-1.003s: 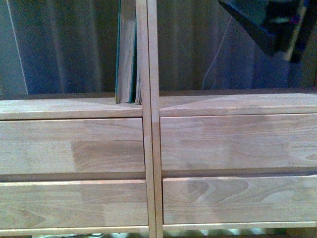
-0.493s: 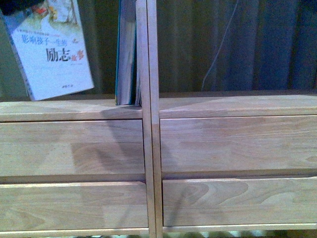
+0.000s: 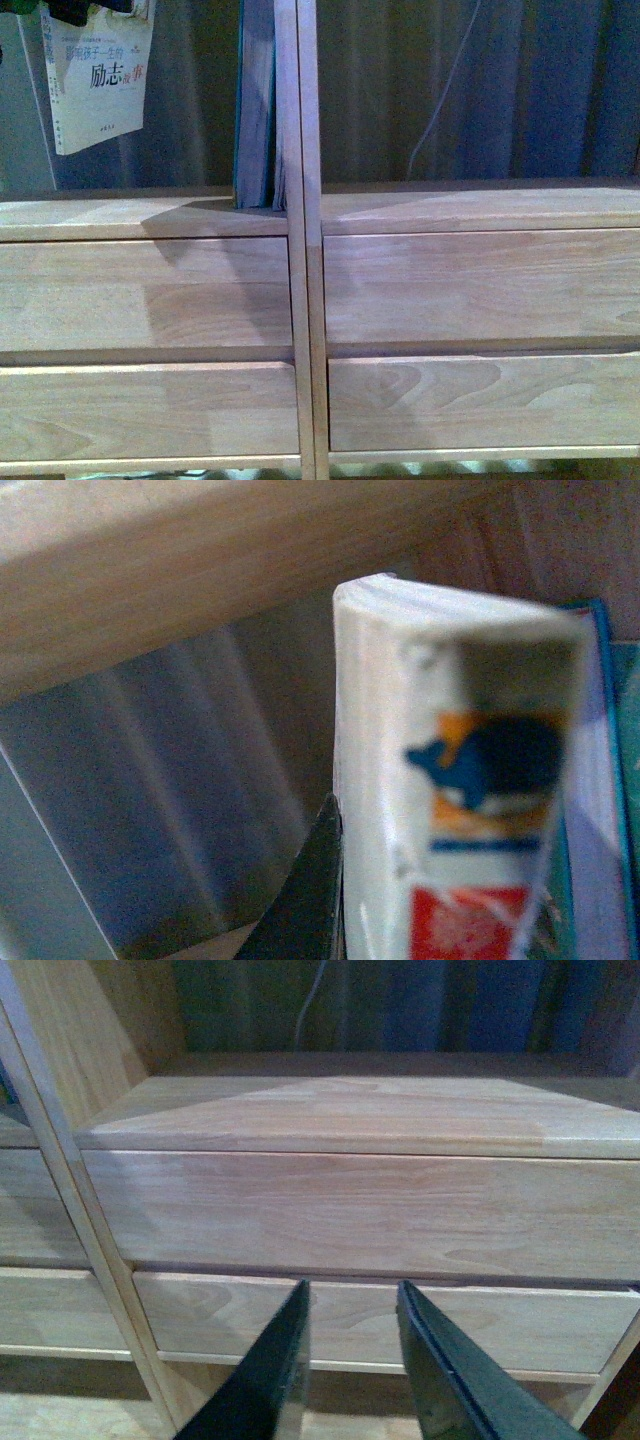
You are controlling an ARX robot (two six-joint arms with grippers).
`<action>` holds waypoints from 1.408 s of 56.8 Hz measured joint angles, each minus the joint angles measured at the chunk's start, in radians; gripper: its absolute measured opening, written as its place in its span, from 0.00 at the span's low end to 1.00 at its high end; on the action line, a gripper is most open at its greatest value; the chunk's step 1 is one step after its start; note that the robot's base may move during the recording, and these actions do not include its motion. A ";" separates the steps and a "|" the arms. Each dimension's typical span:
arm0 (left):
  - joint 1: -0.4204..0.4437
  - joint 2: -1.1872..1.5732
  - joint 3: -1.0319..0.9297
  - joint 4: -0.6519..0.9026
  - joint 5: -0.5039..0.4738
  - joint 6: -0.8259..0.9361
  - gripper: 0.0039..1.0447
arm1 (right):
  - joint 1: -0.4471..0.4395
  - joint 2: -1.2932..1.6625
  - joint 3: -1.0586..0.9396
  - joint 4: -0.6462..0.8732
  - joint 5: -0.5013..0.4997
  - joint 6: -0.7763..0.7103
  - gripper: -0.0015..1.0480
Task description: Organize books on shelf
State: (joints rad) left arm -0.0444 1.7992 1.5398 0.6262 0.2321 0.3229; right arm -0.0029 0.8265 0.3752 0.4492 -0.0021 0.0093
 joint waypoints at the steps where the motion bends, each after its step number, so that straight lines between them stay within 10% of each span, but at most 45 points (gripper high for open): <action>1: 0.000 0.015 0.016 0.000 0.000 0.001 0.06 | 0.000 -0.010 -0.014 0.004 0.000 0.000 0.13; 44: -0.038 0.431 0.586 -0.192 -0.177 -0.052 0.06 | 0.000 -0.294 -0.283 -0.017 0.000 -0.004 0.03; 80: -0.079 0.523 0.612 -0.221 -0.143 -0.032 0.06 | 0.000 -0.495 -0.360 -0.120 0.000 -0.004 0.03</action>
State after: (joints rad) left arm -0.1230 2.3222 2.1521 0.4053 0.0895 0.2913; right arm -0.0029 0.3317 0.0154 0.3294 -0.0025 0.0051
